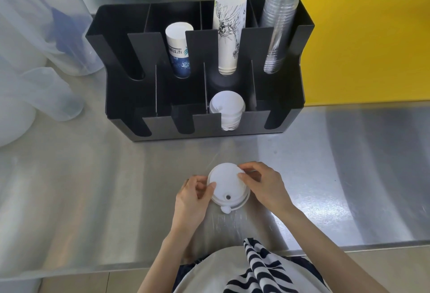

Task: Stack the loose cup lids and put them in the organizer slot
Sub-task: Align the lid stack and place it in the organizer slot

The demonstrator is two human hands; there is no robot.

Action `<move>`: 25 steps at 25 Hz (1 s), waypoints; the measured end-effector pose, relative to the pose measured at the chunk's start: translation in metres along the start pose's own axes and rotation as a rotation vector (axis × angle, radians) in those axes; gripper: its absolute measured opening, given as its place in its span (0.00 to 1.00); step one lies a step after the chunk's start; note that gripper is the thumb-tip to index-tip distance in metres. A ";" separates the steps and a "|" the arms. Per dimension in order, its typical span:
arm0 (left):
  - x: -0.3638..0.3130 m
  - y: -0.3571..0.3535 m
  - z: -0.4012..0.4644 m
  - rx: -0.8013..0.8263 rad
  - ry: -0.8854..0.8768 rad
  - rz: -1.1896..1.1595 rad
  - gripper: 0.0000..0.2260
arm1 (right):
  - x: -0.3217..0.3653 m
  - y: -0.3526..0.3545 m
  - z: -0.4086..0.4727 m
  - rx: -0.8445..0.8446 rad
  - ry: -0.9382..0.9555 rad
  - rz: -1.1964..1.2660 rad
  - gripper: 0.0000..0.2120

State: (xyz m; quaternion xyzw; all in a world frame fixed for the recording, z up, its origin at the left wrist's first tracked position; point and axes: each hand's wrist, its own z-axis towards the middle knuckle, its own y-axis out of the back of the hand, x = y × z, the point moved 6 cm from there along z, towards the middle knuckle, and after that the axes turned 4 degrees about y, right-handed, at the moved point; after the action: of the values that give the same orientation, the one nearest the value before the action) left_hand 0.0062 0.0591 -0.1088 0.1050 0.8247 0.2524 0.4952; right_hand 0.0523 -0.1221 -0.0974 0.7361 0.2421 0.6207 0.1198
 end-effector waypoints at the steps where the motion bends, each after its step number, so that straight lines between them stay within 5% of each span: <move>1: -0.002 0.000 0.001 -0.011 -0.022 0.029 0.10 | 0.000 0.000 0.001 -0.004 0.007 0.005 0.08; 8: -0.016 -0.013 -0.001 0.161 -0.267 0.239 0.30 | 0.006 0.007 0.010 -0.063 0.063 -0.034 0.11; 15: -0.026 -0.016 0.012 0.176 -0.296 0.253 0.30 | 0.015 -0.001 -0.004 0.126 0.267 -0.225 0.24; 25: -0.034 -0.017 0.026 0.194 -0.236 0.220 0.33 | 0.011 -0.006 0.001 0.096 0.230 -0.149 0.19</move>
State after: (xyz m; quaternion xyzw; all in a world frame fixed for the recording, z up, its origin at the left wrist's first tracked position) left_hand 0.0462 0.0380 -0.1020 0.2709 0.7648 0.2102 0.5455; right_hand 0.0536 -0.1112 -0.0911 0.6451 0.3375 0.6779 0.1016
